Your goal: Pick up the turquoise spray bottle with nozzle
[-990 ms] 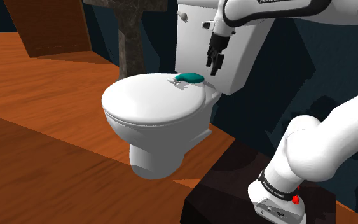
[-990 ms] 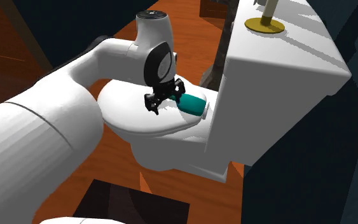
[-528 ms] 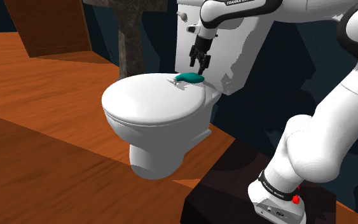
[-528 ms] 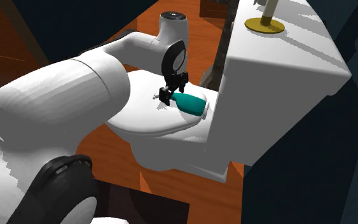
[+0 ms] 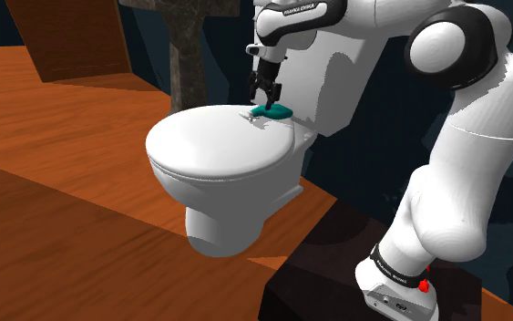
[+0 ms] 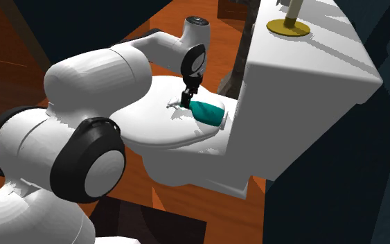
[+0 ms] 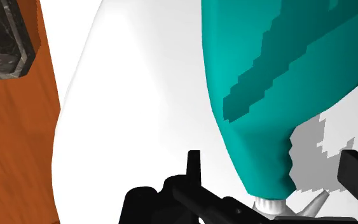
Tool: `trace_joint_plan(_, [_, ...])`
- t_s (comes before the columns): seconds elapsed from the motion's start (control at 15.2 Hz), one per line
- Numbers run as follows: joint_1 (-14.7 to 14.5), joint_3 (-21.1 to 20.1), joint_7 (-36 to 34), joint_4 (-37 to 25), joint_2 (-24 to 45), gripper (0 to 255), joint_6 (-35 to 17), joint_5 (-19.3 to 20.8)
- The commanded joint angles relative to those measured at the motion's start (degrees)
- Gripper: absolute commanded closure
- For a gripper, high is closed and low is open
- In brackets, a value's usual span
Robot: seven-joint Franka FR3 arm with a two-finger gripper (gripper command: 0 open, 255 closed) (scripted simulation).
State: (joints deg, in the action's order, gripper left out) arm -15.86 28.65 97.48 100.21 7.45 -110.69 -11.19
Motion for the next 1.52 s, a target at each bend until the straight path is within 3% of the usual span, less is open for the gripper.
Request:
trace_joint_plan(0.0, [0.1,-0.1,1.1,0.4,0.9,0,-1.1,-0.7])
trace_joint_plan(0.4, [0.1,-0.3,1.8,3.2,1.6,0,-4.4,-1.3])
trace_joint_plan(0.46, [0.2,-0.3,1.9,3.3,1.6,255,-4.5,-1.4])
trace_joint_plan(1.06, [0.1,-0.3,1.8,3.2,1.6,255,-4.4,-1.3])
trace_joint_plan(1.45, [0.2,-0.1,0.9,-0.5,0.8,255,-0.1,-0.5])
